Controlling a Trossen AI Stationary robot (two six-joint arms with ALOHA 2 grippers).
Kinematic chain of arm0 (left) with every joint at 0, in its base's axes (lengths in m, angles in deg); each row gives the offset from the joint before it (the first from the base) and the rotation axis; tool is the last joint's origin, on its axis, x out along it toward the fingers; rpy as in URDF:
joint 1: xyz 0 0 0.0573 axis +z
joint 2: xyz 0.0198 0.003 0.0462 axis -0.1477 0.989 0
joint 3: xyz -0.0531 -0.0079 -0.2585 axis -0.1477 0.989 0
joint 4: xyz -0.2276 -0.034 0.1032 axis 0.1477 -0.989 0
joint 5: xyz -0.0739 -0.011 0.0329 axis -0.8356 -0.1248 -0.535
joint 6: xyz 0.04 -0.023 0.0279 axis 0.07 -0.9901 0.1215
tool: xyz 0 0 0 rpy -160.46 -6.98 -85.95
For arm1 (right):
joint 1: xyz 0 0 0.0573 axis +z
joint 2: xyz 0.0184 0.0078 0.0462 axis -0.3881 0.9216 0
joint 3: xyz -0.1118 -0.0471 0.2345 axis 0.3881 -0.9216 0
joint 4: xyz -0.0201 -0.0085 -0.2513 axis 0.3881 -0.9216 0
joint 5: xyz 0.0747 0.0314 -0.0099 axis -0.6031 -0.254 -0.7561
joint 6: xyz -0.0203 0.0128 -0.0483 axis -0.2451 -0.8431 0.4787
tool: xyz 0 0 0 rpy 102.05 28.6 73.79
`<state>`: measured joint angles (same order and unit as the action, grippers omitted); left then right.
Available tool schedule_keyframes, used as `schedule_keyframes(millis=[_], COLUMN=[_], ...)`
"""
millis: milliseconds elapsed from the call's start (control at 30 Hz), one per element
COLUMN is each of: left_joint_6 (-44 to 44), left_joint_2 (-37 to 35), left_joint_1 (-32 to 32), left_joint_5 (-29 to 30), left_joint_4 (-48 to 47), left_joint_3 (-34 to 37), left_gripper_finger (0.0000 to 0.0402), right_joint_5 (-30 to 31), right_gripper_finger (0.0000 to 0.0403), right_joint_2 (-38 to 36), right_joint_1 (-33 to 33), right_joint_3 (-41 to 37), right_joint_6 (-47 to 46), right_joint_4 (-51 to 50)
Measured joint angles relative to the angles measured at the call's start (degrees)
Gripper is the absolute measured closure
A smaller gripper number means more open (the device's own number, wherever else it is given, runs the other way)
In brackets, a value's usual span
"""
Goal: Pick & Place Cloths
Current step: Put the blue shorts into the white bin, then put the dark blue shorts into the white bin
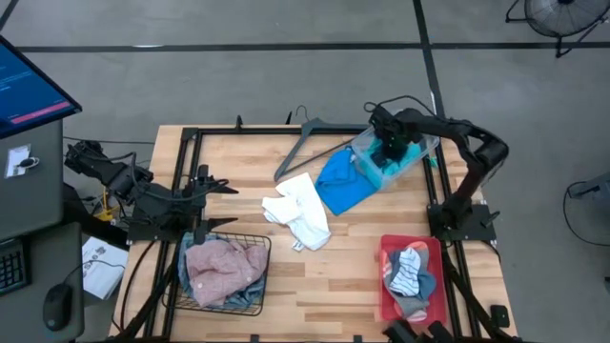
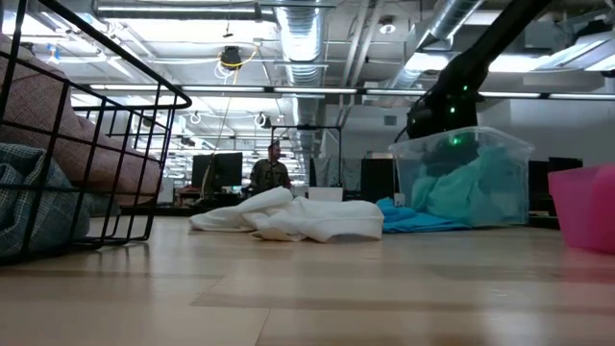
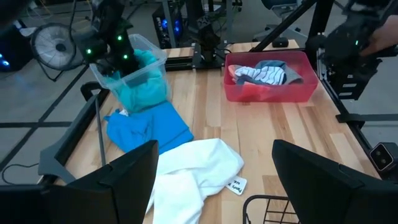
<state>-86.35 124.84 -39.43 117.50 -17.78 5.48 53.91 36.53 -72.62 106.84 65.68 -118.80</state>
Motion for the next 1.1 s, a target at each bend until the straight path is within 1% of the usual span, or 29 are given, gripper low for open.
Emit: schedule_keyframes(millis=[167, 233, 300, 367, 467, 667, 767, 833, 900, 967, 1000, 1100], left_joint_6=[0.0, -0.1, -0.3, -0.3, -0.3, -0.3, -0.3, -0.3, -0.2, 1.0, 2.0, 6.3], left_joint_2=[0.0, 0.0, 0.0, 0.0, 0.0, 0.0, 0.7, 1.6, 3.0, 5.3, 6.7, 11.9], left_joint_1=[0.0, 0.0, 0.0, 0.0, 0.0, 0.0, 0.4, 1.4, 3.1, 5.3, 6.5, 10.4], left_joint_5=[0.0, 0.0, 0.0, 0.0, 0.0, 0.1, 2.0, 2.9, 3.4, 3.4, 3.0, -1.6], left_joint_4=[0.0, 0.0, 0.0, 0.0, 0.0, 0.3, 0.7, 1.0, 2.6, 5.5, 7.0, 10.8], left_joint_3=[0.0, 0.0, 0.0, 0.0, 0.0, 0.0, 0.0, 0.0, 0.0, 0.0, 0.0, 0.0], left_gripper_finger=[0.0105, 0.0105, 0.0105, 0.0105, 0.0105, 0.0105, 0.0105, 0.0105, 0.0105, 0.0105, 0.0105, 0.0105], right_joint_5=[0.3, 0.2, -0.4, -1.0, -2.5, -4.3, -5.5, -5.5, -5.9, -8.3, -9.6, -11.4], right_gripper_finger=[0.0379, 0.0374, 0.0362, 0.0342, 0.0301, 0.0188, 0.0142, 0.0125, 0.0117, 0.0115, 0.0115, 0.0116], right_joint_2=[4.9, 5.1, 3.6, 0.8, -5.4, -17.5, -22.7, -25.6, -28.4, -31.1, -32.4, -36.1], right_joint_1=[1.4, 1.8, 2.1, 2.5, 2.5, 2.5, 2.6, 2.6, 2.6, 3.0, 3.5, 5.5], right_joint_3=[0.3, 0.3, 0.0, -0.2, -0.3, -0.2, -0.2, -0.2, -0.2, -0.2, -0.2, -0.2], right_joint_6=[1.1, 1.4, 2.6, 3.9, 4.5, 4.5, 3.3, 1.8, 0.5, -0.6, -1.2, -1.9], right_joint_4=[-0.4, -0.5, -0.8, -1.0, -1.9, -2.9, -3.4, -3.6, -4.0, -4.0, -3.9, -3.9])
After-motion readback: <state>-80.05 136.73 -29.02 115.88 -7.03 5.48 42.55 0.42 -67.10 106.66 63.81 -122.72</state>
